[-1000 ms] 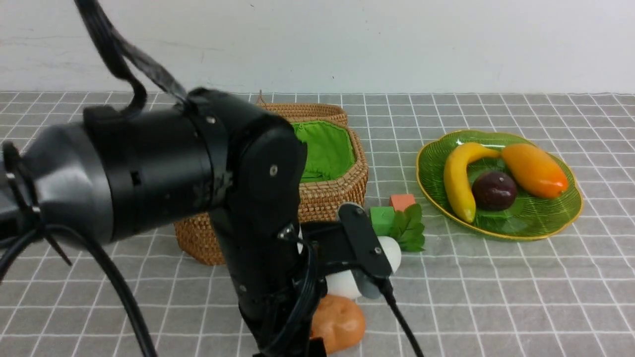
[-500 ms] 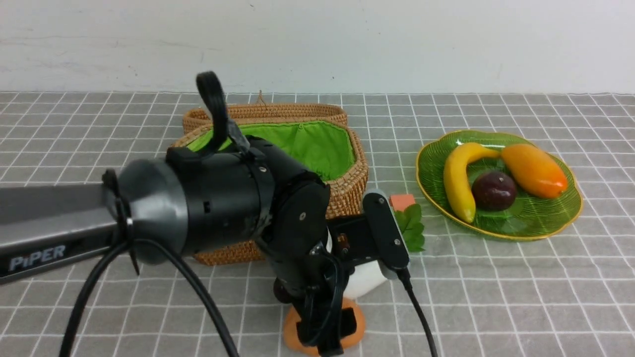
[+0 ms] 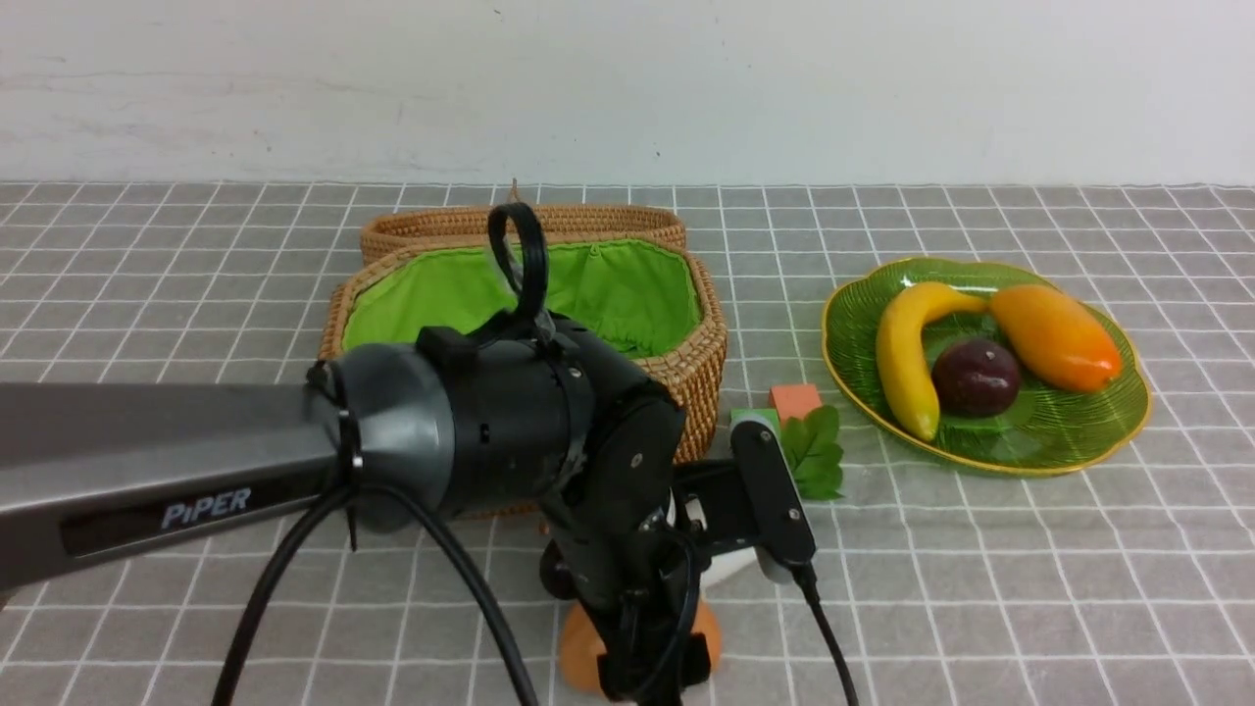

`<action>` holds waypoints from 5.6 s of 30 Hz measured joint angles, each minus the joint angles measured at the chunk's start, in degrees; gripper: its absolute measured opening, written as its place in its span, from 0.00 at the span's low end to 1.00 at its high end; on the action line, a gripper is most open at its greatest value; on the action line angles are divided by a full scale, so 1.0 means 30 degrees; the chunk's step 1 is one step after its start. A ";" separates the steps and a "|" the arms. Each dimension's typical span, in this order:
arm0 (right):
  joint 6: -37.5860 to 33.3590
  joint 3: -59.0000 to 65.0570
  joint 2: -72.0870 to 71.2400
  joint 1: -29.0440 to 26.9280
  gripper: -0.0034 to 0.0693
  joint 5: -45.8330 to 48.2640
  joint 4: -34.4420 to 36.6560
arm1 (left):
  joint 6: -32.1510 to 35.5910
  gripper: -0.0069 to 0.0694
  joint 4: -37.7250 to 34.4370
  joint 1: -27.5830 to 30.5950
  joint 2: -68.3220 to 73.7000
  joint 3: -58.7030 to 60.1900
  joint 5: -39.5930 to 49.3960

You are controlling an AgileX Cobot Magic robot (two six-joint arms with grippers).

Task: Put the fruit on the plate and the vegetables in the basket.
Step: Grab a potato with your left arm and place it in the basket on the left, then take a daikon with your left arm and place it on the basket on the left, then use the left arm to grab an eggplant and put it into the left basket

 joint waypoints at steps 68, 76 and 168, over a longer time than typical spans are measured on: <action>0.0000 0.0000 0.0000 0.0000 0.37 0.0000 0.0000 | -1.1100 0.89 0.1432 0.0036 0.0230 -0.5213 -0.0616; 0.0000 0.0000 0.0000 0.0000 0.37 0.0000 0.0000 | -1.7638 0.86 0.7986 -0.0940 0.3050 -0.5227 -0.0940; 0.0000 0.0000 0.0000 -0.0007 0.38 -0.0016 0.0000 | -1.6778 0.84 0.7509 0.0211 0.3101 -0.3795 0.0990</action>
